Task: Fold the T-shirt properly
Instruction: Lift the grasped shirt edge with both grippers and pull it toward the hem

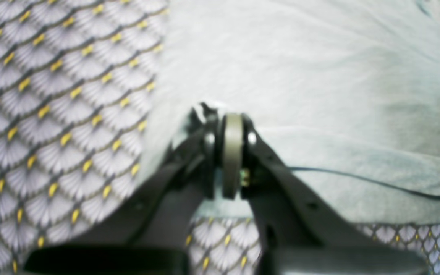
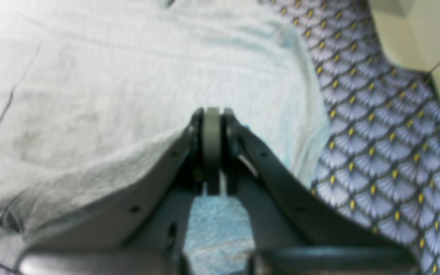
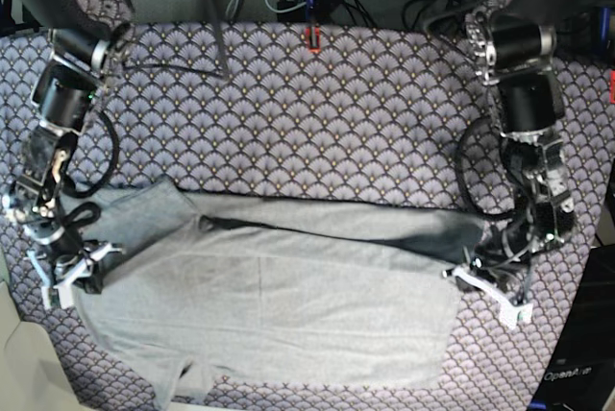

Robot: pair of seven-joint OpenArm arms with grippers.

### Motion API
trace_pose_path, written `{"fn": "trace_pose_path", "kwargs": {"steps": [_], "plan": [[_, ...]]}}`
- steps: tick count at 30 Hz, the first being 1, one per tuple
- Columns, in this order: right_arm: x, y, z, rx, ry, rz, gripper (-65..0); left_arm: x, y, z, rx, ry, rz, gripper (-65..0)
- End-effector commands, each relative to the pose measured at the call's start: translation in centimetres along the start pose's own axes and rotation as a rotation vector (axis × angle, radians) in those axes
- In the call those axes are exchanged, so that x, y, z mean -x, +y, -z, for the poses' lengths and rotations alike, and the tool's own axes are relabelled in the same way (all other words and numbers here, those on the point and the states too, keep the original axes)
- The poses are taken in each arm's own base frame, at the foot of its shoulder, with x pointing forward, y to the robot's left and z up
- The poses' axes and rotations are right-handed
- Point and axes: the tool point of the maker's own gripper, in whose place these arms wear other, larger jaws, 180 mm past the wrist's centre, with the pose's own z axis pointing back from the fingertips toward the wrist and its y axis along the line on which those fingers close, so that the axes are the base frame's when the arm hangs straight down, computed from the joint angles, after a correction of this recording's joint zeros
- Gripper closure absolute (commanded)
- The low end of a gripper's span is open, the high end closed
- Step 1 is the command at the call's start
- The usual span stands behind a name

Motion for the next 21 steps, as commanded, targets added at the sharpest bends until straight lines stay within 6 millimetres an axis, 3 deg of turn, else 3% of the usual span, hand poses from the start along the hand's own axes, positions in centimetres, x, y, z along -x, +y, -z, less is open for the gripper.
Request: {"fn": "trace_pose_path", "kwargs": {"steps": [1,4,13,21], "plan": [[-3.1,-1.1,-0.2,0.019,-0.082,-0.010,0.0,-3.3,-0.5,-0.5,0.014,-0.087,0.016,0.0],[-4.3,-0.3,0.3,-0.001,-0.093,-0.034,0.0,-3.7,-0.6,-0.5,0.016,-0.105,0.015,0.0],[-4.0,0.9,2.3,-0.063,-0.077,-0.019,0.0,-4.8,-0.3,-0.7,0.010,-0.138,0.015,0.0],[-5.1,-0.2,2.3,-0.049,-0.091,-0.025,0.0,-3.2,0.8,0.6,-0.001,-0.127,-0.029,0.0]]}}
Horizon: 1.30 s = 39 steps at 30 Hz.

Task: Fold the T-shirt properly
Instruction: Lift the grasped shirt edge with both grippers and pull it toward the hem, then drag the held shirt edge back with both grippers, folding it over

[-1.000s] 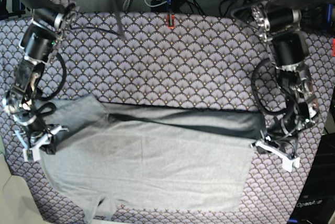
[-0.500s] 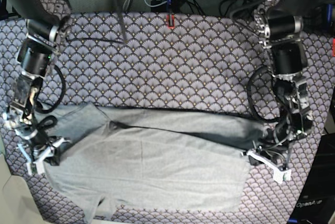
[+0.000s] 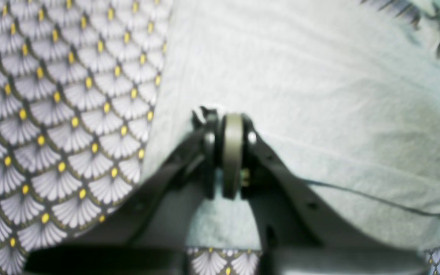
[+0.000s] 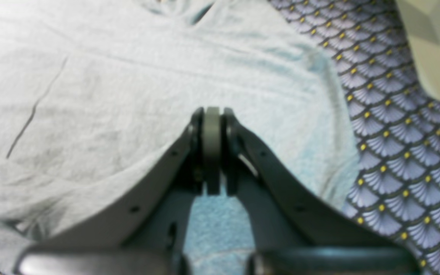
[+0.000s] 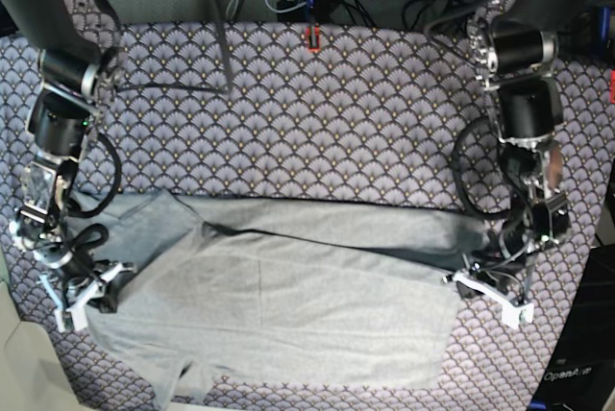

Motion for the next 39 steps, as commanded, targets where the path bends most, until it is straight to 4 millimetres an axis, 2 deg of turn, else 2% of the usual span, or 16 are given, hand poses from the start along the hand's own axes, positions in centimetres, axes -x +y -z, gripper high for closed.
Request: {"fn": "trace_pose_path", "kwargs": {"steps": [1,8,29,32,34,37,39], "plan": [[-3.6,-1.3,-0.3,0.022,-0.092,-0.013,0.0,-3.4,-0.4,-0.4,0.016,-0.089,0.008,0.0],[-4.3,-2.3,-0.6,0.038,-0.098,-0.026,0.0,-4.0,-0.4,-0.3,0.016,-0.113,0.005,0.0],[-3.5,-2.2,-0.5,0.044,-0.065,-0.057,-0.1,-4.6,0.3,-0.6,0.004,-0.122,0.012,0.0],[-3.4,-2.2,-0.5,0.044,-0.064,-0.057,-5.5,-4.6,0.3,-0.6,0.003,-0.120,0.015,0.0],[-3.4,-2.2,-0.5,0.044,-0.064,-0.057,-11.6,-4.5,0.4,-0.6,0.003,-0.114,0.015,-5.4],[-3.2,-2.2,-0.5,0.044,-0.058,-0.058,-24.9,-4.4,0.4,-0.8,0.005,-0.120,0.016,-21.3],[-2.7,-2.1,-0.6,0.043,-0.049,-0.057,-31.0,-3.5,0.5,-0.8,0.005,-0.109,0.015,-29.3]]}}
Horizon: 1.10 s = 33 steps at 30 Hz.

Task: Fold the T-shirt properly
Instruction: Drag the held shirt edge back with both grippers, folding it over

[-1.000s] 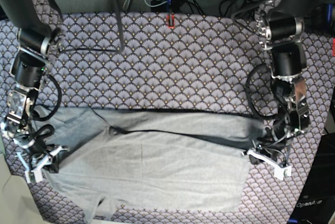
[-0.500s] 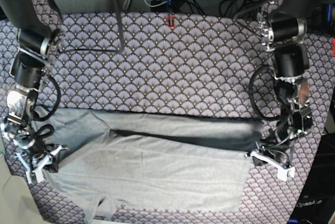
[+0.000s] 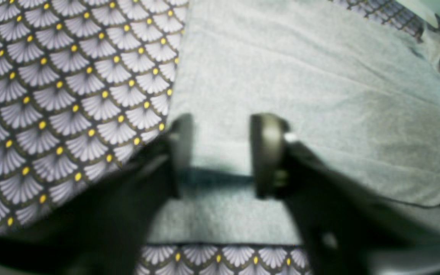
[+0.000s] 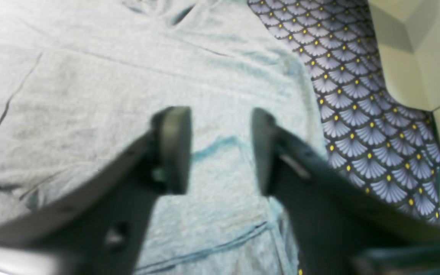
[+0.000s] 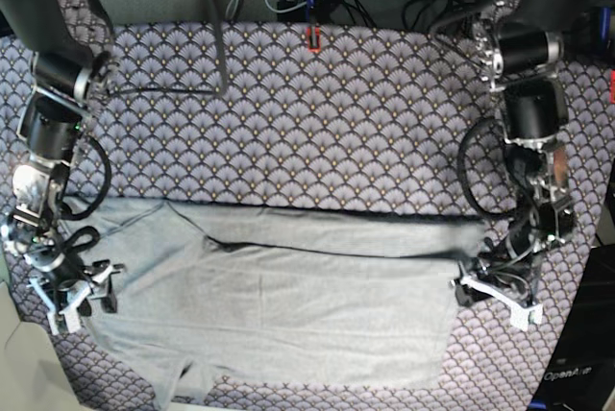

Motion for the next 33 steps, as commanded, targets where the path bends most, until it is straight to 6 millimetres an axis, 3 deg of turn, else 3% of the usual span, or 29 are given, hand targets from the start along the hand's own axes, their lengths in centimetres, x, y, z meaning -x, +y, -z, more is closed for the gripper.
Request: {"fn": "trace_pose_path", "kwargs": {"steps": [1,6,8,14,19,22,27,33], "plan": [[-2.3,-1.0,-0.4,0.020,-0.067,-0.007,-33.0,-2.6,-0.3,-0.5,0.012,-0.067,0.016,-31.9],[-1.6,-1.5,-1.1,0.035,-0.057,-0.020,-34.0,-3.7,-1.0,-1.9,0.021,-0.111,0.061,-32.9],[0.3,-1.2,-2.3,0.045,-0.037,-0.050,-34.0,-3.6,-1.3,-2.7,0.022,-0.125,0.080,-32.9],[3.2,1.8,-5.8,0.048,-0.033,-0.140,-34.0,-0.1,-1.7,-3.5,0.027,-0.051,0.099,-32.9],[6.3,2.6,-7.3,0.041,0.022,-0.147,-34.3,4.4,-1.4,-3.8,0.024,0.026,0.072,-33.1],[7.6,0.4,-8.7,0.104,0.033,-0.095,-34.3,6.7,-0.9,-4.2,0.015,0.066,0.065,-33.1],[8.4,-2.8,-10.6,0.209,0.020,-0.005,-34.4,8.4,-0.4,-5.2,0.031,0.075,0.005,-33.2],[12.3,-4.8,-11.5,0.250,0.081,0.100,-34.4,9.9,3.5,-5.6,-0.038,0.086,-0.128,-33.2]]}}
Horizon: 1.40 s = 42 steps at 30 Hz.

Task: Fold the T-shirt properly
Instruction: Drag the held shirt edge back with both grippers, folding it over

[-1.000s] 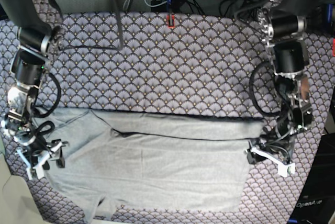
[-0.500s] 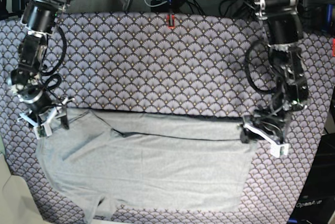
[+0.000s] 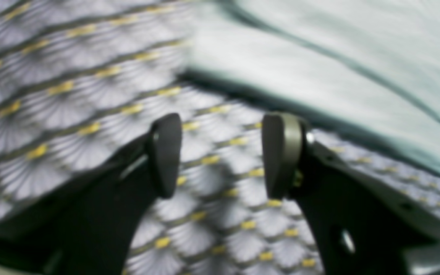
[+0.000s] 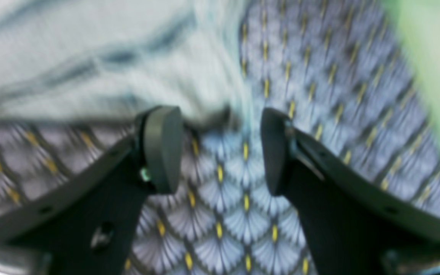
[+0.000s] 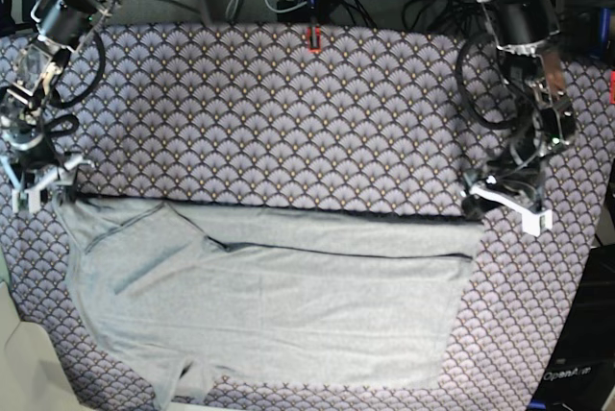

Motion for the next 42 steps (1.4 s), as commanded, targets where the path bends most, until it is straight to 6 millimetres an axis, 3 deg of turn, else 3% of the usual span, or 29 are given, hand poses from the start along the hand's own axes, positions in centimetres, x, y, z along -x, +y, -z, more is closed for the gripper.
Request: {"fn": "trace_pose_path", "kwargs": {"steps": [1,6,11,21,28,35,37,42], "plan": [[-2.3,-1.3,-0.1,0.021,-0.066,-0.010,-34.4,-1.6,-0.9,0.1,0.034,-0.042,0.002,-33.2],[-1.7,-1.2,0.0,0.014,-0.053,-0.002,-34.4,-2.2,-0.4,1.2,0.028,-0.078,-0.036,-33.2],[-2.5,-1.2,0.3,0.014,-0.066,-0.003,-34.4,-3.3,-0.9,1.9,0.036,-0.116,-0.051,-33.2],[-2.1,-1.1,0.2,0.013,-0.057,-0.007,-34.3,-2.4,-0.1,4.3,0.026,-0.098,-0.145,-33.2],[-1.9,-1.1,0.2,0.013,-0.053,-0.007,-34.3,-4.5,-1.1,4.6,0.047,-0.135,-0.145,-33.2],[-0.7,-2.9,0.4,0.021,-0.011,0.010,-34.4,-4.5,-2.0,4.9,0.062,-0.138,-0.158,-32.7],[-1.5,-3.3,0.8,0.023,-0.023,0.018,-34.4,-4.4,-2.1,4.9,0.064,-0.137,-0.160,-29.0],[-1.8,-4.1,1.2,0.025,-0.017,0.024,-34.4,-4.2,-2.4,5.0,0.070,-0.133,-0.165,-7.9]]}}
